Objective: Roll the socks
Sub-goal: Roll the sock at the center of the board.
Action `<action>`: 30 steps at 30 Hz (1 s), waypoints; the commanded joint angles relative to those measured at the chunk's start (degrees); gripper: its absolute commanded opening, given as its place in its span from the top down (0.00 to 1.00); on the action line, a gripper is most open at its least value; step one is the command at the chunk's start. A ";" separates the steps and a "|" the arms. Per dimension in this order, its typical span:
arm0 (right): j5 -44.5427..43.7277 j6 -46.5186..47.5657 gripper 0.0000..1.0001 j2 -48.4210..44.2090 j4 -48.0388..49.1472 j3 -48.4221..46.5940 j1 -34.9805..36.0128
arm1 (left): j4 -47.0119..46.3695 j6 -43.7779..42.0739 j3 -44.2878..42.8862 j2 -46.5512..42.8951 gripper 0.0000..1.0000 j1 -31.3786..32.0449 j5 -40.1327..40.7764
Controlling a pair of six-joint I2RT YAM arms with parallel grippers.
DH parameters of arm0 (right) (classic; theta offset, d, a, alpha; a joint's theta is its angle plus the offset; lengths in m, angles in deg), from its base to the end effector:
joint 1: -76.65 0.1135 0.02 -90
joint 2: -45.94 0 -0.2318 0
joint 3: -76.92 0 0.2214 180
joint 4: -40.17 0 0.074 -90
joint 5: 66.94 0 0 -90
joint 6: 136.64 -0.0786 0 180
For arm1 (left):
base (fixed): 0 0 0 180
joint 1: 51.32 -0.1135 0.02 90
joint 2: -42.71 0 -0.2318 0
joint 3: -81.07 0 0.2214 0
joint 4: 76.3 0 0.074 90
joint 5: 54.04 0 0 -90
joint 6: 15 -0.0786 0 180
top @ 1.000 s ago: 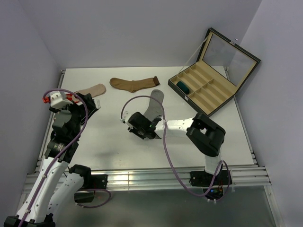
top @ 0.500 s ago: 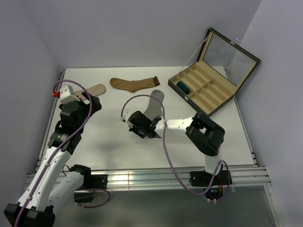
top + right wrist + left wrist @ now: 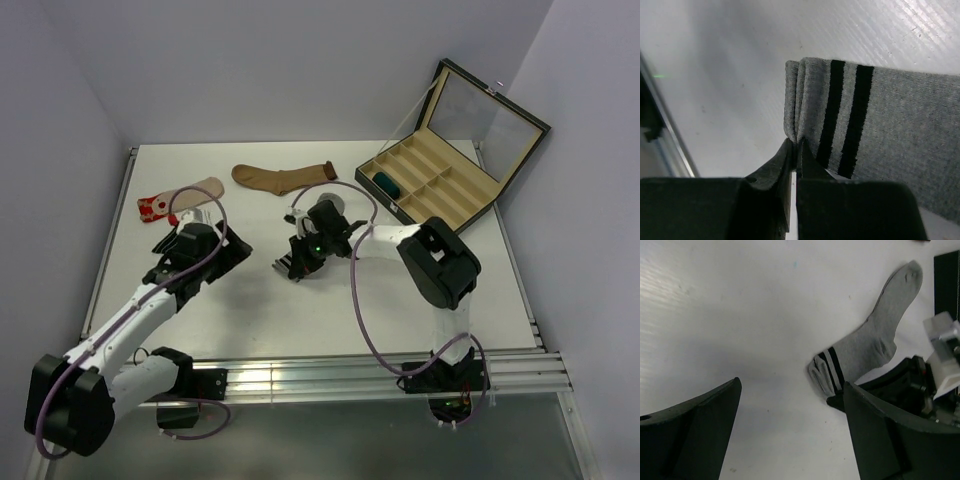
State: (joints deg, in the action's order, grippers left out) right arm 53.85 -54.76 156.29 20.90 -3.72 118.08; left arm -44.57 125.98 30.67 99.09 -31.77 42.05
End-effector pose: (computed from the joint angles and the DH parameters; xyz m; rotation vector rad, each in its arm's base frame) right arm 0.2626 0.2854 0.1143 -0.9712 2.3406 1.0254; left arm 0.2216 -0.0699 0.1904 -0.6754 2.1803 -0.5476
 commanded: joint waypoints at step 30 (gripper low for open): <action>24.32 -32.22 1.00 13.41 20.08 3.14 -12.51 | -11.53 6.06 -4.79 30.53 0.46 9.28 -5.56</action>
State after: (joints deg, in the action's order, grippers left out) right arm 80.14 -88.25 169.03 42.47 -0.23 105.99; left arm -54.76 132.74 27.16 127.46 -22.83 36.82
